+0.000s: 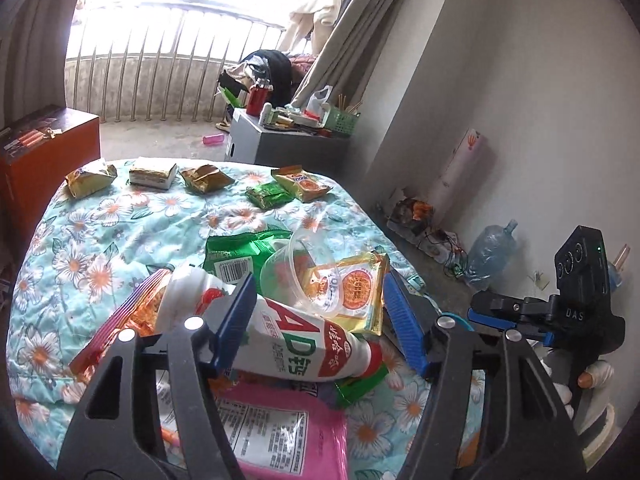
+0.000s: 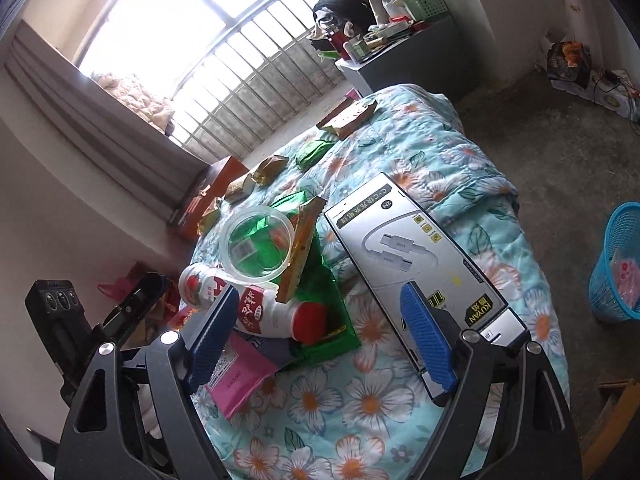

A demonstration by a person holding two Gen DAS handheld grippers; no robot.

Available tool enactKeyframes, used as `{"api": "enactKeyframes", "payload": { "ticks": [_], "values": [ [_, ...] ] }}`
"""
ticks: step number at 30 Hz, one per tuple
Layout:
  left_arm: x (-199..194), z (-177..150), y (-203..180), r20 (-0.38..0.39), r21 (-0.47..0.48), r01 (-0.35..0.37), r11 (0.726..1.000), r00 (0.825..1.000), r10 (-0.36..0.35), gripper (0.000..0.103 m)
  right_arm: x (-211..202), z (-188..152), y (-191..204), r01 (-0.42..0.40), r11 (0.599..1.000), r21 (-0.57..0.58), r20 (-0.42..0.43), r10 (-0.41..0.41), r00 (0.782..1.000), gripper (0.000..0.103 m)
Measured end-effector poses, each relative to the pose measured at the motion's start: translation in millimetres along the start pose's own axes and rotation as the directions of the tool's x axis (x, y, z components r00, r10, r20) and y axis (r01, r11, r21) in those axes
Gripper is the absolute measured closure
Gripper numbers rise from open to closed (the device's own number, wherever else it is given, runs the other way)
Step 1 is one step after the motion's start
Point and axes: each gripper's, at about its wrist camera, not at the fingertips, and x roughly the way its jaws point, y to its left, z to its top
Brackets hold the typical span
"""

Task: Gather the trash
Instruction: 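Grasp the clear plastic bowl rim with the left tool while the right tool grasps the orange wrapper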

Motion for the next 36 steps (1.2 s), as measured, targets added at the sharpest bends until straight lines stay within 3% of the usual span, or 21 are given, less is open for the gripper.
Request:
{"api": "enactKeyframes", "payload": {
  "ticks": [5, 12, 21, 27, 36],
  "values": [
    [35.8, 13.3, 7.9, -0.053, -0.018, -0.018, 1.000, 0.998, 0.017, 0.064, 30.9, 16.4, 0.7, -0.003, 0.999, 0.034, -0.039, 0.004, 0.999, 0.026],
    [66.7, 27.1, 6.1, -0.111, 0.025, -0.056, 0.998, 0.992, 0.058, 0.076, 68.1, 33.9, 3.2, -0.017, 0.998, 0.061, -0.076, 0.022, 0.997, 0.033],
    [84.5, 21.9, -2.8, -0.153, 0.093, -0.093, 0.991, 0.983, 0.106, 0.097, 95.1, 35.2, -6.5, -0.031, 0.991, 0.126, -0.124, 0.047, 0.991, 0.057],
    [81.4, 20.8, -2.0, -0.137, 0.100, -0.125, 0.987, 0.981, 0.138, 0.100, 98.1, 33.3, -5.8, -0.040, 0.991, 0.127, -0.136, 0.057, 0.989, 0.084],
    [61.3, 26.6, -2.1, -0.067, 0.066, -0.118, 0.991, 0.990, 0.122, 0.101, 78.9, 34.4, 6.4, -0.030, 0.997, 0.071, -0.067, 0.035, 0.997, 0.093]
  ]
}}
